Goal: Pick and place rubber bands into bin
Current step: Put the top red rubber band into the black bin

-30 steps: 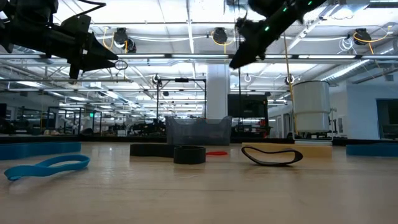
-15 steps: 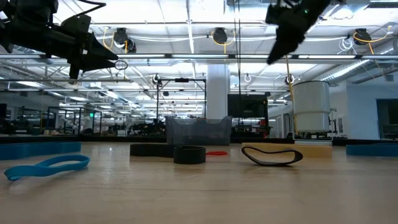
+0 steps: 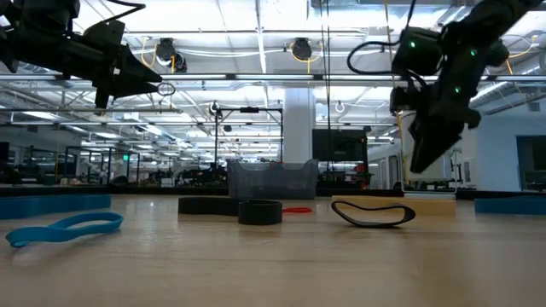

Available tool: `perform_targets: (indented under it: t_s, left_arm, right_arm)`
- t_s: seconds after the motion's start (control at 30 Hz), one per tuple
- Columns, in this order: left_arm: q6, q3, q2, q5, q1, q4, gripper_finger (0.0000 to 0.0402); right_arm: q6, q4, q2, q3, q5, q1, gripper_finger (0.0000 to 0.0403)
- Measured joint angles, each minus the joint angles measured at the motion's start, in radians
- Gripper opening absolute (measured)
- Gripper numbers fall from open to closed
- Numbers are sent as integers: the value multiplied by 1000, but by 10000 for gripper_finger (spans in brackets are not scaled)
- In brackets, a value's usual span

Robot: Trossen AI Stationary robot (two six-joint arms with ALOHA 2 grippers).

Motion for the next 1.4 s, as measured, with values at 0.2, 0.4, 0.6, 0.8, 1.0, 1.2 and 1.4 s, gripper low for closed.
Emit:
perform_targets:
  t_s: [0.2,0.4,0.6,0.8,1.0,1.2,1.4]
  left_arm:
    - [0,0,0,0,0,0,150]
    - [0,0,0,0,0,0,150]
    - [0,0,0,0,0,0,150]
    - [0,0,0,0,0,0,150]
    - [0,0,0,-1,0,0,150]
    - [0,0,0,-1,0,0,150]
    - [0,0,0,-1,0,0,150]
  right_arm:
    - [52,141,0,-129,0,0,113]
    - [67,222,0,-207,3,0,112]
    - [113,310,-3,-263,4,-1,101]
    - [113,324,-4,-288,45,-1,82]
    - [118,322,-2,-289,75,-1,63]
    - [118,321,-2,-290,82,-1,33]
    - [118,321,-1,-290,87,-1,4]
